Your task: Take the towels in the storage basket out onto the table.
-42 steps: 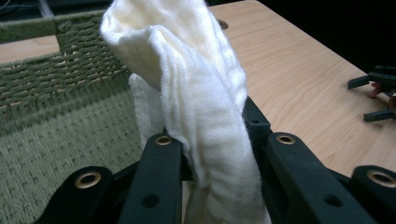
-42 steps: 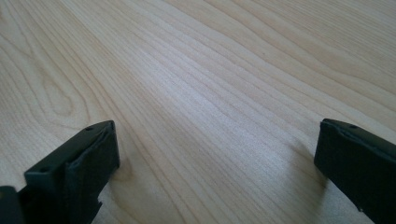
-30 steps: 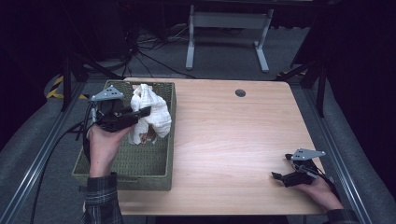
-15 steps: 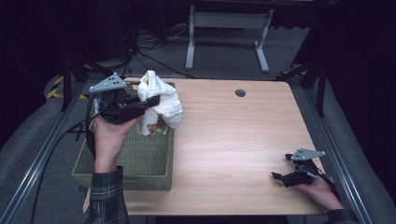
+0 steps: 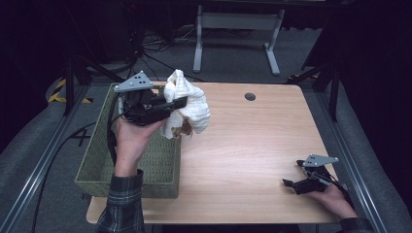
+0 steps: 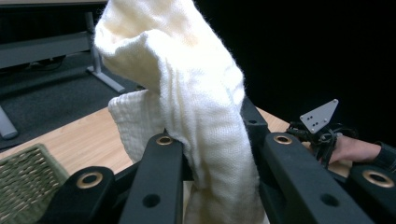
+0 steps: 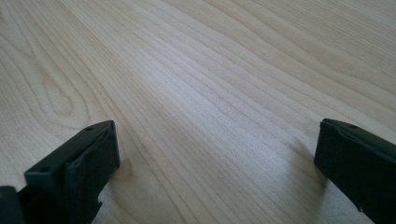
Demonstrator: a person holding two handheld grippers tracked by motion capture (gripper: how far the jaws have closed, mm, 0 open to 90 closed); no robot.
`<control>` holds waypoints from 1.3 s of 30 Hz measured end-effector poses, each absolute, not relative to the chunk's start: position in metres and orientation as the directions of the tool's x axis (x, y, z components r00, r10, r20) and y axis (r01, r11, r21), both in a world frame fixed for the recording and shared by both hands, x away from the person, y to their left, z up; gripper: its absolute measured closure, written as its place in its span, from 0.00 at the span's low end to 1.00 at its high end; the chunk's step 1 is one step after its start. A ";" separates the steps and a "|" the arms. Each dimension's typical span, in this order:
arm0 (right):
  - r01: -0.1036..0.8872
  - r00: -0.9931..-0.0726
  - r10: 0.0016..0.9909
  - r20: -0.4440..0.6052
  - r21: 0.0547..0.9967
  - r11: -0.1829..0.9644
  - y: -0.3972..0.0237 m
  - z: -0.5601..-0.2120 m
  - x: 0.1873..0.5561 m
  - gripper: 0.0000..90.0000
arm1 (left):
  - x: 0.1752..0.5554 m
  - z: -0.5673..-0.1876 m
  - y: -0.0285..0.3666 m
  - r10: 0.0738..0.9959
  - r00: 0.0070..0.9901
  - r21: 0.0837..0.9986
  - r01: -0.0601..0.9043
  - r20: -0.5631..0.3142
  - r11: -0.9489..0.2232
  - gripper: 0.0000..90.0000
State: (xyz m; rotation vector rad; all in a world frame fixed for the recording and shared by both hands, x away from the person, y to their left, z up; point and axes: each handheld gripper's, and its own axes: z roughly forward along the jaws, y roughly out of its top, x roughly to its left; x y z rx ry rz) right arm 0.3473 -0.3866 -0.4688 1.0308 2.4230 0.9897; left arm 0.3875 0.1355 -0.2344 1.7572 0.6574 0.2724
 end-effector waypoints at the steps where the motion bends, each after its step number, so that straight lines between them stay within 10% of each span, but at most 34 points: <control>1: 0.500 -0.685 0.728 -0.028 0.708 0.498 -0.387 -0.469 0.347 0.00 | 0.388 -0.235 0.132 0.558 0.816 0.944 0.287 -0.153 -0.161 0.84; 39: 0.497 -0.691 0.722 -0.027 0.707 0.503 -0.386 -0.469 0.348 0.00 | 0.396 -0.285 0.002 0.367 0.910 0.908 0.308 -0.194 -0.282 0.85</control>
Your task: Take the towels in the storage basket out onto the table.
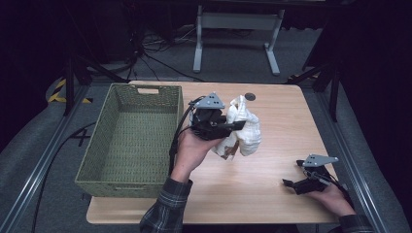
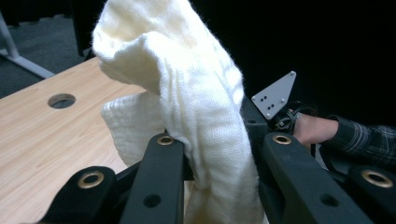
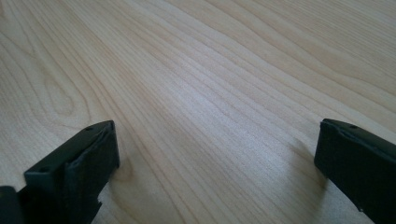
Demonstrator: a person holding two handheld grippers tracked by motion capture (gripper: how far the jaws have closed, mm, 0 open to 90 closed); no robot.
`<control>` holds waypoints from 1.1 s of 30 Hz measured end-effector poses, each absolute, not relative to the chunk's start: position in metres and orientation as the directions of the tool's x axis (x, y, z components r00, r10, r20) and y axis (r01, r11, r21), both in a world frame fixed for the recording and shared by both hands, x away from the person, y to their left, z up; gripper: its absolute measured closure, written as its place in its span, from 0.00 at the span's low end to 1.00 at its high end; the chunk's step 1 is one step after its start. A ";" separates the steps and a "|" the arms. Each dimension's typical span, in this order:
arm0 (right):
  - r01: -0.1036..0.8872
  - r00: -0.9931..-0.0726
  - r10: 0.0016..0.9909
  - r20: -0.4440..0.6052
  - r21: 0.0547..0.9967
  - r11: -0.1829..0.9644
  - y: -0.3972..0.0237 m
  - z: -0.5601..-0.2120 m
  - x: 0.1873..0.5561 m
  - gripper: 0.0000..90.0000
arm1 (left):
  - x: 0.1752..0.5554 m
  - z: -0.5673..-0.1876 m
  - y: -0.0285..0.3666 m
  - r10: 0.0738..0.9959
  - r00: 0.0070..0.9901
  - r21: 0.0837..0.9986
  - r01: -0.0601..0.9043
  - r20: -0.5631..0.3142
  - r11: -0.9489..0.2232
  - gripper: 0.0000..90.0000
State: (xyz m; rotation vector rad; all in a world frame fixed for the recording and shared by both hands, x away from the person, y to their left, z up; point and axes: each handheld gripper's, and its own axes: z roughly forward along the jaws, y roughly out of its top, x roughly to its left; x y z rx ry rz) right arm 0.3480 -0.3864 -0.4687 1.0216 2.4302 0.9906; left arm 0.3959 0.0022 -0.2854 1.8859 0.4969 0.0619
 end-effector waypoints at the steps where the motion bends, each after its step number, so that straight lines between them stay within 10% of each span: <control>1: 0.497 -0.691 0.722 -0.029 0.707 0.503 -0.386 -0.469 0.348 0.00 | 0.396 -0.288 -0.001 0.362 0.912 0.906 0.307 -0.192 -0.292 0.85; 33: 0.492 -0.697 0.716 -0.029 0.707 0.508 -0.387 -0.469 0.349 0.00 | 0.398 -0.400 -0.075 0.327 0.911 0.763 0.395 -0.252 -0.511 0.84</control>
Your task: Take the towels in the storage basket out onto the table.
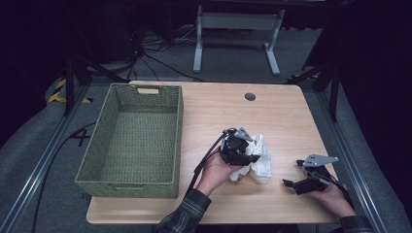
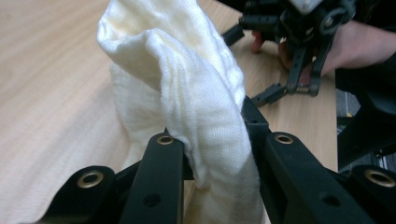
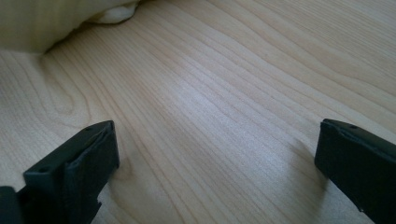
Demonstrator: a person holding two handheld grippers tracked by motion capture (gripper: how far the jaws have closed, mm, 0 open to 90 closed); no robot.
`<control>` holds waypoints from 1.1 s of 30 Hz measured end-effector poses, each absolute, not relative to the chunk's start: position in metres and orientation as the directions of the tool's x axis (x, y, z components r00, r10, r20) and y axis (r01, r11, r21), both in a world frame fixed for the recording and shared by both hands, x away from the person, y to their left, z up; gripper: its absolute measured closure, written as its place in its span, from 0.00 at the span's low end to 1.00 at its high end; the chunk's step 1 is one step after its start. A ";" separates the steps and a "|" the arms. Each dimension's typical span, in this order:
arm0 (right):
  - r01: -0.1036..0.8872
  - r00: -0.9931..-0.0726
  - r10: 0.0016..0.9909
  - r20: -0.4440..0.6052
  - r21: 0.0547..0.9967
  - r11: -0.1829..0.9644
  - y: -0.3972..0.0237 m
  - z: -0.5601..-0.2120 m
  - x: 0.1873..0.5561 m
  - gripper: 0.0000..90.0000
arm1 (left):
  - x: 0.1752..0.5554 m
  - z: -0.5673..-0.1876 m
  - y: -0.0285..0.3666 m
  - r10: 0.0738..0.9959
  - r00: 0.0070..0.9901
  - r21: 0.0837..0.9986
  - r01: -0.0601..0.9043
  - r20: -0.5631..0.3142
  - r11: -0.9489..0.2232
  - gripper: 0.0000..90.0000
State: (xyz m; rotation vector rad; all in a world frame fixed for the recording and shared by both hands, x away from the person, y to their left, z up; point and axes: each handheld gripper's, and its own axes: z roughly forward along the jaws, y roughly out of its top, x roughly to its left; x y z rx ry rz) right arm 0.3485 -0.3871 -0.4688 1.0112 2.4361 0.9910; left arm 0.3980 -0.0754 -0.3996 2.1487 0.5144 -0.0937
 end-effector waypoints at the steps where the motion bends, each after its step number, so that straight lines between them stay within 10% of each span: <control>1: 0.492 -0.697 0.716 -0.029 0.707 0.508 -0.387 -0.469 0.349 0.00 | 0.397 -0.406 -0.079 0.322 0.912 0.743 0.396 -0.253 -0.539 0.84; 15: 0.491 -0.699 0.714 -0.030 0.707 0.509 -0.387 -0.469 0.348 0.00 | 0.394 -0.454 -0.101 0.301 0.912 0.642 0.410 -0.278 -0.648 0.80; 22: 0.492 -0.700 0.714 -0.027 0.707 0.509 -0.387 -0.469 0.348 0.00 | 0.390 -0.441 -0.094 0.297 0.920 0.650 0.391 -0.255 -0.652 0.47; 33: 0.468 -0.733 0.680 0.009 0.733 0.494 -0.385 -0.452 0.347 0.30 | 0.372 -0.430 -0.040 0.402 0.896 0.682 0.413 -0.186 -0.604 0.45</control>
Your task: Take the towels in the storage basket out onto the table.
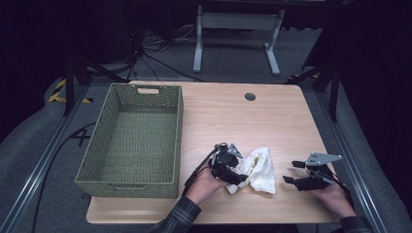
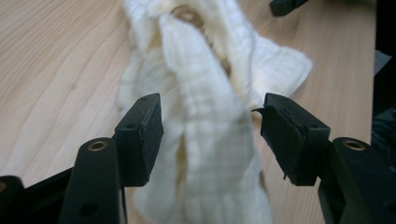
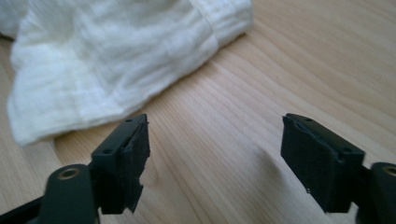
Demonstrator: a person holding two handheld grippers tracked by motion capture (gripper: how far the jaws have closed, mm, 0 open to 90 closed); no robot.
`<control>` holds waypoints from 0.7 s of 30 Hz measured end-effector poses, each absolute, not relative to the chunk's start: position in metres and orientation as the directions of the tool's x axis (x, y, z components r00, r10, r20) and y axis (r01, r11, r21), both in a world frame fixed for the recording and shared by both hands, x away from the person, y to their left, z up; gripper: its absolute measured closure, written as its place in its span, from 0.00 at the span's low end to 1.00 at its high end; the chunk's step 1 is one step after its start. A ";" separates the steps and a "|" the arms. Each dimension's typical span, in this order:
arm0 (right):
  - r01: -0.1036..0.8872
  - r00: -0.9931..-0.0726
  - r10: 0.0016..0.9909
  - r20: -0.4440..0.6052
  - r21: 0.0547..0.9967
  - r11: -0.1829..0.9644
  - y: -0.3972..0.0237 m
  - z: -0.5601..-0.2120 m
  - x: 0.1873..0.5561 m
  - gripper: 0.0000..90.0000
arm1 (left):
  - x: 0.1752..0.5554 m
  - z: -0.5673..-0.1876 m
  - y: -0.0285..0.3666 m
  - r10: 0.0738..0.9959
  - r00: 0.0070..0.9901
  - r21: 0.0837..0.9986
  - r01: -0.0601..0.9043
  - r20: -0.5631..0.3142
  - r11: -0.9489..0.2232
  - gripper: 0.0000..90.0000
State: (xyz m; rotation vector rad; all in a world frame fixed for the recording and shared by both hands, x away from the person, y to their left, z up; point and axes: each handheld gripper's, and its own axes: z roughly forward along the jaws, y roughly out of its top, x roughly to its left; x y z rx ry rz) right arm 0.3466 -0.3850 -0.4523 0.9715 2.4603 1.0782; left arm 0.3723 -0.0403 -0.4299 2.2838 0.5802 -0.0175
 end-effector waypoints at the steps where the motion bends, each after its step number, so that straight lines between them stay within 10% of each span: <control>1: 0.470 -0.735 0.678 0.024 0.738 0.484 -0.384 -0.451 0.347 0.33 | 0.370 -0.431 -0.037 0.413 0.892 0.686 0.418 -0.184 -0.596 0.45; 13: 0.442 -0.793 0.602 0.090 0.766 0.468 -0.357 -0.443 0.344 0.50 | 0.343 -0.447 -0.031 0.419 0.891 0.669 0.420 -0.175 -0.613 0.47; 21: 0.398 -0.836 0.545 0.066 0.758 0.518 -0.329 -0.445 0.347 0.68 | 0.344 -0.455 -0.040 0.419 0.896 0.630 0.414 -0.151 -0.658 0.78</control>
